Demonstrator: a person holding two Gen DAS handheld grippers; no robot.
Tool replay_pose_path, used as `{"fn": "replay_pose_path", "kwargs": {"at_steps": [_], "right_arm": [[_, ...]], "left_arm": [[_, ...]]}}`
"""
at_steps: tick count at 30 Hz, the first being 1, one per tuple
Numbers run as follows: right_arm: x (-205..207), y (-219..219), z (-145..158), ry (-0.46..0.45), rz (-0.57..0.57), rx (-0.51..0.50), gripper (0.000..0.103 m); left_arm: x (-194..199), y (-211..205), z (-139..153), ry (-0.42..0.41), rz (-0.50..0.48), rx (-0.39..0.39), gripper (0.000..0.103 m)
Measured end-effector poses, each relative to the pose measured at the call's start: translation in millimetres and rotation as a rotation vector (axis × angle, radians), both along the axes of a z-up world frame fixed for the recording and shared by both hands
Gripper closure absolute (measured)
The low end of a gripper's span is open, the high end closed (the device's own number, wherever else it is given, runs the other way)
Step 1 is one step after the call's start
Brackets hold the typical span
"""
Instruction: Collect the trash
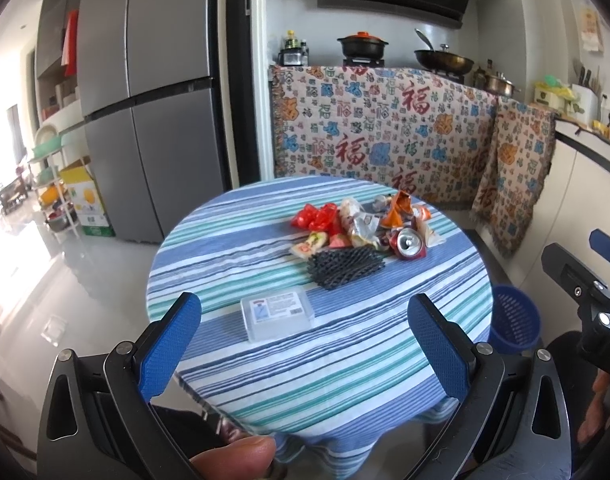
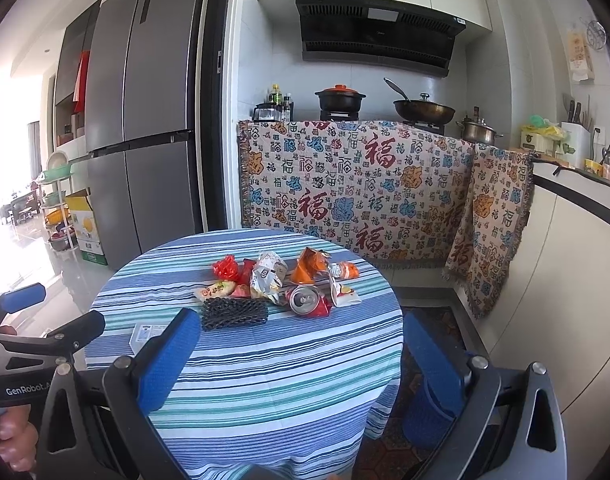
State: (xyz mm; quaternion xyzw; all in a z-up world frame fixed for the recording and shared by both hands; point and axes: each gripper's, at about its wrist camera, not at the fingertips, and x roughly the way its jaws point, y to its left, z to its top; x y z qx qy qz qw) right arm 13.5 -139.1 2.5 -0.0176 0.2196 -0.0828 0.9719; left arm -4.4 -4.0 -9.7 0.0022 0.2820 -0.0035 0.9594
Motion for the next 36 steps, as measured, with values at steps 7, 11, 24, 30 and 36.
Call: {"fn": "replay_pose_path", "kwargs": {"at_steps": [7, 11, 24, 30, 36], "right_arm": [[0.1, -2.3, -2.1, 0.0, 0.006, 0.004, 0.0], [3.4, -7.1, -6.6, 0.002, 0.003, 0.015, 0.0], [37.8, -42.7, -54.3, 0.092, -0.005, 0.051, 0.0], [55.1, -46.3, -87.8, 0.17, 0.037, 0.031, 0.0], [81.4, -49.6, -127.7, 0.275, 0.106, 0.041, 0.0]], "left_arm": [[3.4, 9.1, -7.0, 0.001, 0.009, -0.001, 0.0], [12.6, 27.3, -17.1, 0.011, 0.028, -0.014, 0.0], [67.8, 56.0, -95.9, 0.235, -0.09, -0.013, 0.0], [105.9, 67.9, -118.4, 0.324, -0.222, 0.056, 0.0], [125.0, 59.7, -127.5, 0.318, -0.326, 0.106, 0.0]]}}
